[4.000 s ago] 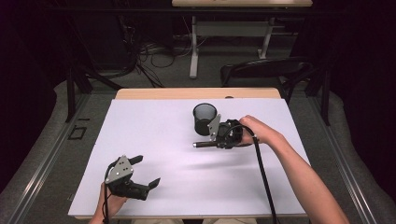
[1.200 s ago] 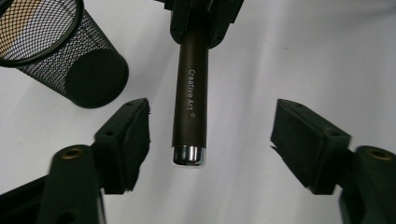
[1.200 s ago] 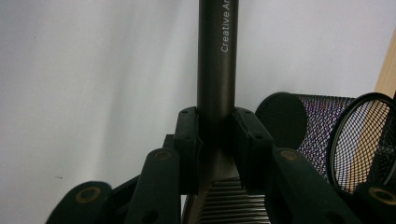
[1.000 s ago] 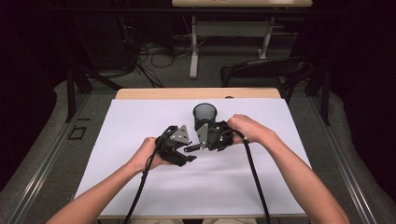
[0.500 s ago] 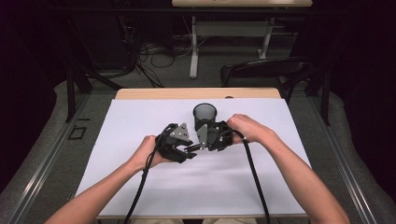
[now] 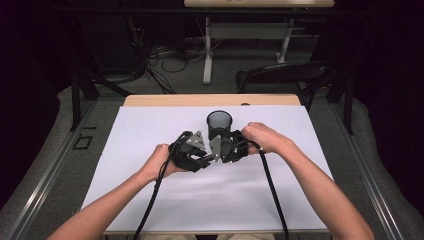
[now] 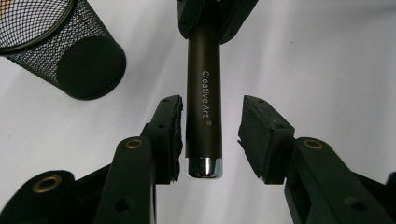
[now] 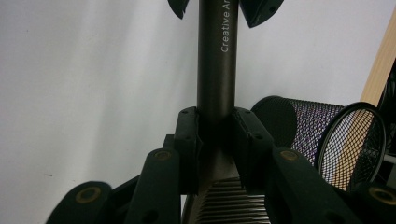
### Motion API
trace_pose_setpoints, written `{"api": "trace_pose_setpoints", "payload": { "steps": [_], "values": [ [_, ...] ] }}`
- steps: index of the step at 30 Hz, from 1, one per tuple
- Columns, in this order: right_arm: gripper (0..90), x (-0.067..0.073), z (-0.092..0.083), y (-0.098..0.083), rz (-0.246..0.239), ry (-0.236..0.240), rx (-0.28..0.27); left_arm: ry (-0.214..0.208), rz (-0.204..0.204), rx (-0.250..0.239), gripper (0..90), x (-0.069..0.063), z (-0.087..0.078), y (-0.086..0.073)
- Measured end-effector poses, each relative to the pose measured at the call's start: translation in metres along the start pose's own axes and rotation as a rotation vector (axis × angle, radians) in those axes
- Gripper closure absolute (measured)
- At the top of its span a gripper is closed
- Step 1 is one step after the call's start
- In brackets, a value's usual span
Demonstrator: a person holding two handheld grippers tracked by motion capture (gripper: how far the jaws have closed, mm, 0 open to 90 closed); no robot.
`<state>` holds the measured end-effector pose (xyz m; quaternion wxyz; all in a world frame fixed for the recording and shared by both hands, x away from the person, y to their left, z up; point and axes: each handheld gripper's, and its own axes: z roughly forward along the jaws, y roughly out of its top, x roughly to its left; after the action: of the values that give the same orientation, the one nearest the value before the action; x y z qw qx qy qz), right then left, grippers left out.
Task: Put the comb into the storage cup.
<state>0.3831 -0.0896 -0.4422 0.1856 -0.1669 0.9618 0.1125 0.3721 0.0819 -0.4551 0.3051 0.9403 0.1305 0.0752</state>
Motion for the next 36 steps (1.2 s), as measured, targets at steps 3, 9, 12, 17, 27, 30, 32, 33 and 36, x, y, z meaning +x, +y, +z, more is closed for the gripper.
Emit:
{"api": "trace_pose_setpoints", "payload": {
  "steps": [3,9,12,17,27,30,32,33,36],
  "values": [
    [72.9,0.0004,-0.0006,0.0010,-0.005,-0.007,-0.001,-0.008,-0.007,-0.003,60.8,0.0011,0.0010,-0.0004],
    [72.9,0.0005,-0.0019,0.0031,-0.026,-0.022,0.002,-0.014,-0.030,-0.010,65.3,0.0021,0.0044,-0.0019],
    [72.9,0.0017,-0.0028,0.0044,-0.023,-0.023,0.013,-0.016,-0.037,-0.018,67.6,0.0022,0.0056,-0.0026],
    [72.8,0.0009,-0.0036,0.0056,-0.040,-0.026,0.019,-0.023,-0.039,-0.027,70.9,0.0033,0.0063,-0.0040],
    [72.5,0.0013,-0.0036,0.0072,-0.037,-0.035,0.024,-0.025,-0.060,-0.039,72.6,0.0049,0.0051,-0.0061],
    [72.4,0.0012,-0.0044,0.0077,-0.043,-0.039,0.025,-0.011,-0.070,-0.057,72.7,0.0024,0.0049,-0.0068],
    [72.2,0.0017,-0.0052,0.0080,-0.039,-0.035,0.033,-0.012,-0.059,-0.049,72.7,0.0023,0.0037,-0.0068],
    [72.1,0.0021,-0.0055,0.0081,-0.032,-0.038,0.042,-0.013,-0.058,-0.049,72.7,0.0024,0.0036,-0.0069],
    [71.8,0.0005,-0.0049,0.0088,-0.059,-0.042,0.038,-0.002,-0.066,-0.063,72.7,0.0013,0.0041,-0.0075]
  ]
}}
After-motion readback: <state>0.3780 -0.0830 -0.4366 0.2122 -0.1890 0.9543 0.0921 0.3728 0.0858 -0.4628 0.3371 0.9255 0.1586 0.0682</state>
